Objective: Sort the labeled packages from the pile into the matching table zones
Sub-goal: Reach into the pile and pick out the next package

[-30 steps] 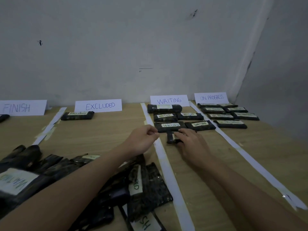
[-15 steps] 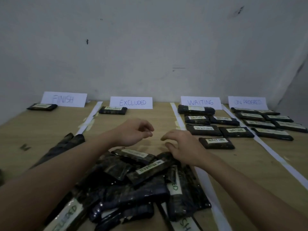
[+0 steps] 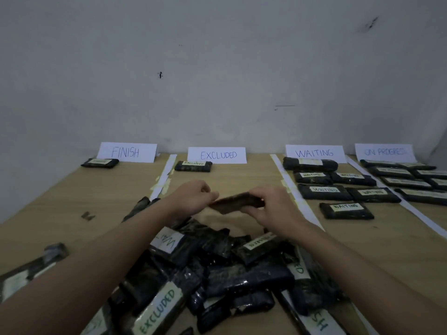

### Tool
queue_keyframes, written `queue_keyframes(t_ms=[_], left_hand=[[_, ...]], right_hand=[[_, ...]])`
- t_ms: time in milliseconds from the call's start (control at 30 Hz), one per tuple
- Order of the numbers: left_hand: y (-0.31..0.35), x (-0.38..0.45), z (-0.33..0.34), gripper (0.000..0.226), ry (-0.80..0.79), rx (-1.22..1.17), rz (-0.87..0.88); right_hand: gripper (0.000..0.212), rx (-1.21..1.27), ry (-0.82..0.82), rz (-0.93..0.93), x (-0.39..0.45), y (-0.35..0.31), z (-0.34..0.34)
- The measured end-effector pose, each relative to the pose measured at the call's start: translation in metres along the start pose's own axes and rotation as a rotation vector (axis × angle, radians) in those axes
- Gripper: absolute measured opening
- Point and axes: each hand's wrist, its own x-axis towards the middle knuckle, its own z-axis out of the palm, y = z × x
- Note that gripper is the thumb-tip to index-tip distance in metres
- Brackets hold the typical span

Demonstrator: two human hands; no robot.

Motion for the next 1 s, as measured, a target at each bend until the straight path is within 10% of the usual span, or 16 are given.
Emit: queue_keyframes(t_ms=[167, 333, 467, 767, 1000], left_hand=[[0.004, -0.009, -0.005, 0.029, -0.196, -0.662, -0.165], [0.004, -0.012, -0.011, 0.02, 0.077, -1.029, -0.012], [0.003, -0.016, -0.016, 0.023, 0.174, -1.055, 0.072], [-0.013, -0.001, -0.01, 0.007, 0.183, -0.95, 0.039], [-0.037, 0.026, -0.024, 0.029, 0.125, -0.736, 0.009]], right_hand=[[0.028, 0.065, 0.382, -0.354, -0.004, 0.0, 0.001], [0.057, 0.423, 0.386, -0.069, -0.007, -0.018, -0.009], [0.053, 0.491, 0.424, 0.039, -0.005, -0.027, -0.014], [0.065, -0.438, 0.297, -0.338, 0.017, -0.032, 0.017], [0.044, -0.242, 0.142, -0.32, 0.058, -0.012, 0.046]])
